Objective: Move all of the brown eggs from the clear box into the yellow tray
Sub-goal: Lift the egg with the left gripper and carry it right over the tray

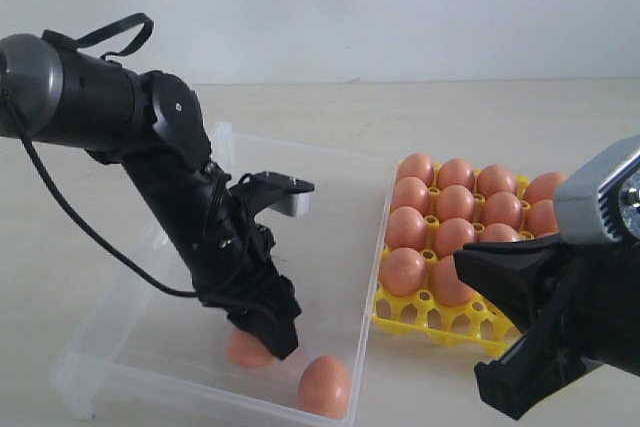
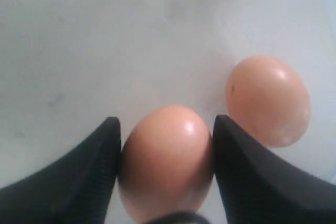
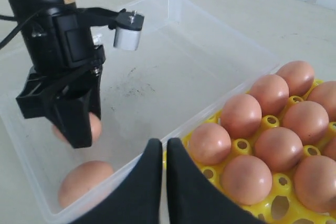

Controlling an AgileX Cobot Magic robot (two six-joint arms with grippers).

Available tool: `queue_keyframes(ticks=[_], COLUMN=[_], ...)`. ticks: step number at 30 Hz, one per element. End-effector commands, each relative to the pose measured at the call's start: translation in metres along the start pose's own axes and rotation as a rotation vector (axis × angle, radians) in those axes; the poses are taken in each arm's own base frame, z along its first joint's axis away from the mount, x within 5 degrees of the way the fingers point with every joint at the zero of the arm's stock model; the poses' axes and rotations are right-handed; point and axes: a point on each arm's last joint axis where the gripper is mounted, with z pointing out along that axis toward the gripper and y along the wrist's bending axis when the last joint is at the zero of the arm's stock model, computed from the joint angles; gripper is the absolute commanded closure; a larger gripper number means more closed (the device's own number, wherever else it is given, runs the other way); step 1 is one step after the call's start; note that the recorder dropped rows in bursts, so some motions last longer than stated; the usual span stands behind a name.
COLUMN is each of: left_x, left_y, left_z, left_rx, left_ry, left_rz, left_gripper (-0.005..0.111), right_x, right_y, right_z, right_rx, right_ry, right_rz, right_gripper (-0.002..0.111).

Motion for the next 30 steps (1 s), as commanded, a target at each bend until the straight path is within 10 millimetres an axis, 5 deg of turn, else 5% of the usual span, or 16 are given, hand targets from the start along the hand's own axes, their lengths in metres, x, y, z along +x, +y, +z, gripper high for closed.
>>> queue_keyframes(ticks=[1,6,13,20,30], left_x=[-0.023,-0.046,-0.071,-0.077,-0.106], left_y=[-0.007,-0.021,-0.051,-0.054,-0.068], left_z=[-0.035,-0.068,-0.077,-0.031,0.017], left_rx=[-0.107,-0.137,0.219,0.285,0.386], left_ry=[-0.214,-0.555,-0.972,-0.922,-0.896], left_rz=[0.077,0.186,0.427,0.622,0.744], left_gripper=[0.103,0.103,0.103,0.103,0.103], right_x=[-0.003,-0.003,-0.011,-0.023,-0.044], right_y=[0.0,0.0,-0.004,-0.009,-0.012], right_z=[-0.001,-0.001,-0.001,-0.012,-0.066], right_rx=[0.001,0.006,0.05,0.103,0.119], right_ry=[-0.013,-0.022,-0.103,-0.235,-0.546], right_rz=[-0.021,-0.023,-0.04,-0.037,0.0], right_gripper=[0.108,0.108,0.108,0.108,0.108])
